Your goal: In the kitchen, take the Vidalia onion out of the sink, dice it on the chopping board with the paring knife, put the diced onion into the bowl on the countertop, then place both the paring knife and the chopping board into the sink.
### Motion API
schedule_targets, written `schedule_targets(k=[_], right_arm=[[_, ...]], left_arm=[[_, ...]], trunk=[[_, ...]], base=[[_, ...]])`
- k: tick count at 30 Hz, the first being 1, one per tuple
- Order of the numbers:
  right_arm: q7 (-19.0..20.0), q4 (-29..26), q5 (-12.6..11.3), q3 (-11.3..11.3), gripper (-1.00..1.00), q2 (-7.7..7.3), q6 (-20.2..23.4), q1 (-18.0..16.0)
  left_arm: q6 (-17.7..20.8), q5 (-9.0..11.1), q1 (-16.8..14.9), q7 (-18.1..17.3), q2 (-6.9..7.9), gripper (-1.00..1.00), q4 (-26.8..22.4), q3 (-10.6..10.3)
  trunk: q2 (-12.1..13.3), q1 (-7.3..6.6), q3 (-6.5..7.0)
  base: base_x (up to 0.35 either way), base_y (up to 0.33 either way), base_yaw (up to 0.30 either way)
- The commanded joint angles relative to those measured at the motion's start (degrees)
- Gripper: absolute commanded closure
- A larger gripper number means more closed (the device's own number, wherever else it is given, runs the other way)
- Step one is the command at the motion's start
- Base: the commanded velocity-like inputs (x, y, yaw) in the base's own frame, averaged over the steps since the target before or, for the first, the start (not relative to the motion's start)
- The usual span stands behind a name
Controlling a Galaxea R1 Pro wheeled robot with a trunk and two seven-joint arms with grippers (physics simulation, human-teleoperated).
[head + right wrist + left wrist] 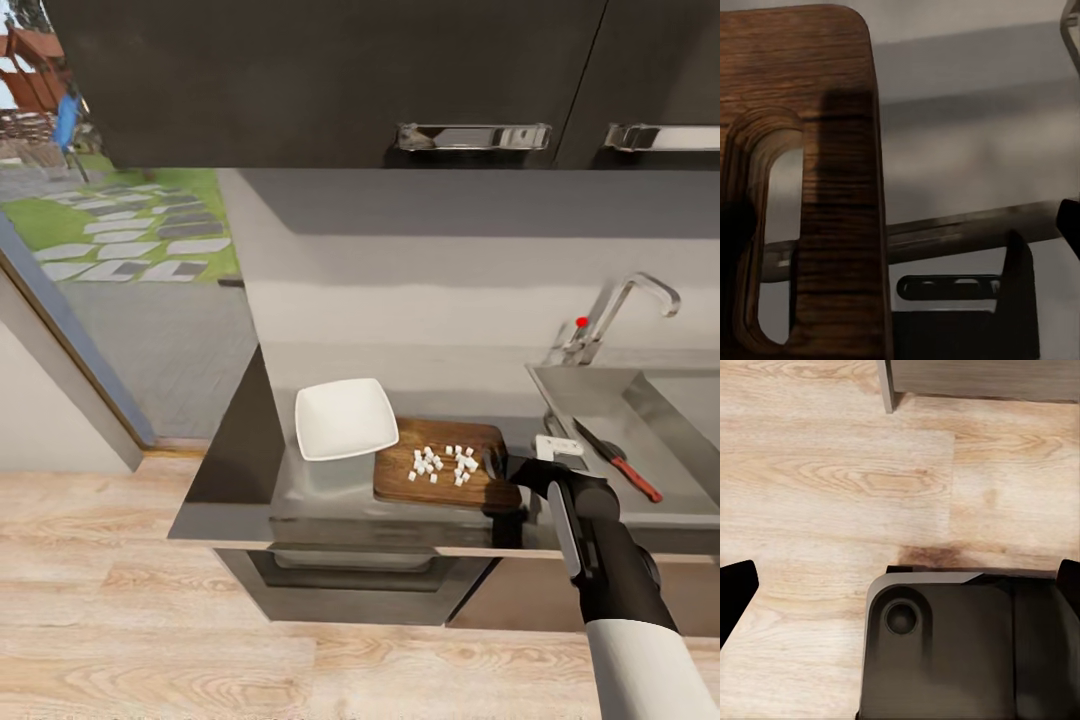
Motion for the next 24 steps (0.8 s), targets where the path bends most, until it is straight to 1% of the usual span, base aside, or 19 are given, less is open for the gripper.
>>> schedule_targets(k=[1, 5, 19, 24], right_arm=[[0.4, -0.1, 0.2, -0.1, -1.00, 0.00, 0.3, 0.0], [0.4, 0.0, 0.2, -0.1, -1.00, -0.01, 0.3, 0.0], [0.4, 0.5, 0.2, -0.1, -1.00, 0.01, 0.3, 0.0], [0.4, 0.6, 0.2, -0.1, -1.00, 0.06, 0.3, 0.0]], left_arm=[[-0.1, 0.6, 0.0, 0.3, 0.07, -1.00, -0.1, -0.4], [-0.1, 0.6, 0.0, 0.3, 0.05, -1.00, -0.1, -0.4], [-0.1, 0.6, 0.0, 0.3, -0.01, -1.00, 0.0, -0.4], [-0.1, 0.6, 0.0, 0.3, -0.02, -1.00, 0.0, -0.4]], trunk=[[-0.1, 0.02, -0.17], [-0.1, 0.02, -0.37], [-0.1, 0.02, -0.44], [-0.1, 0.02, -0.74]], base=[[0.000, 0.004, 0.000], [0.000, 0.001, 0.000], [0.000, 0.000, 0.000], [0.000, 0.000, 0.000]])
